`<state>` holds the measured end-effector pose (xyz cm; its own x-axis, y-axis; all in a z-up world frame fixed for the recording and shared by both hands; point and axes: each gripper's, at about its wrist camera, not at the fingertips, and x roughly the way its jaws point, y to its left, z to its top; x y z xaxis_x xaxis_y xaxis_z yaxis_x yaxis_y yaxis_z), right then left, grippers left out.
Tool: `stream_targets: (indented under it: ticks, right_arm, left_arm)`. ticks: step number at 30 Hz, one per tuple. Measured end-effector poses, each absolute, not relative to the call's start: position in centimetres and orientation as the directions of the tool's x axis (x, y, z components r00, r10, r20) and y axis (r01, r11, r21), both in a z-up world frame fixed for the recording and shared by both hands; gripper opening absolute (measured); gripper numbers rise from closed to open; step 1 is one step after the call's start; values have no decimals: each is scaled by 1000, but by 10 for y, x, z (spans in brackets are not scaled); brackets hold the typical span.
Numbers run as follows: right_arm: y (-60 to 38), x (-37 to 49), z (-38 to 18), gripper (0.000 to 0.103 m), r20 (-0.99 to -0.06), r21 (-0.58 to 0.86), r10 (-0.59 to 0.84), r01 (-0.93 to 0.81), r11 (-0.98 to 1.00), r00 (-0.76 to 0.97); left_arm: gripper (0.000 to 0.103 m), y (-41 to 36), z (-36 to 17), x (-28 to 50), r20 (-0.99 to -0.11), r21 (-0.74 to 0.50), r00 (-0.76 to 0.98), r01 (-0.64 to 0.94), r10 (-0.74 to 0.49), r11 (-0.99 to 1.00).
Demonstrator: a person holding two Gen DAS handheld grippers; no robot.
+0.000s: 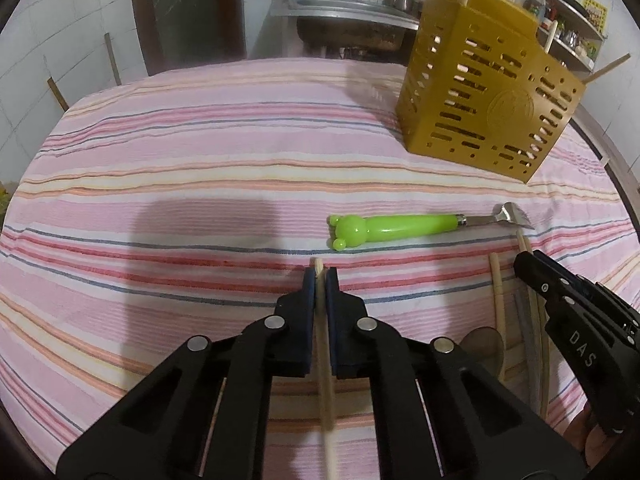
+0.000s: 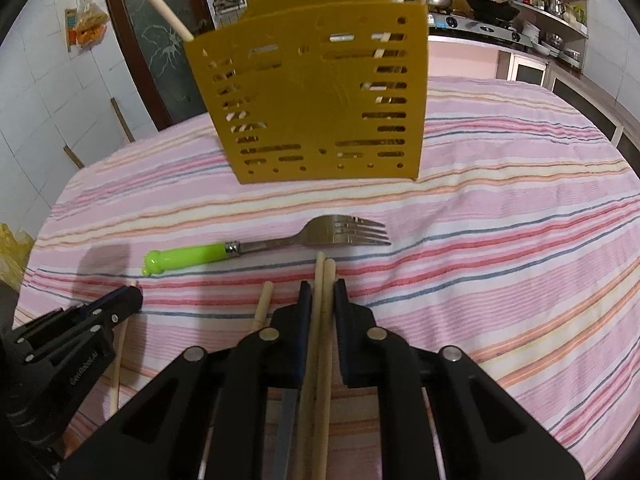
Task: Organize utensils
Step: 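Grasp a wooden chopstick with the left gripper while the right grasps two chopsticks, then lift both held chopsticks up and carry them over the yellow holder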
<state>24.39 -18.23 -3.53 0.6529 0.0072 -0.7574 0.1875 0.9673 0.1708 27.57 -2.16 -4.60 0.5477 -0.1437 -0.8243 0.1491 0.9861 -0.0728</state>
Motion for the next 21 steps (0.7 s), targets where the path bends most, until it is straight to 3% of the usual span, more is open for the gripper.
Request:
stream_targets:
  ticks: [21]
  right_arm:
    - [-218, 167, 55, 11, -428, 256, 20, 100, 961, 904]
  left_arm:
    - [4, -19, 74, 187, -506, -90, 839, 177, -198, 980]
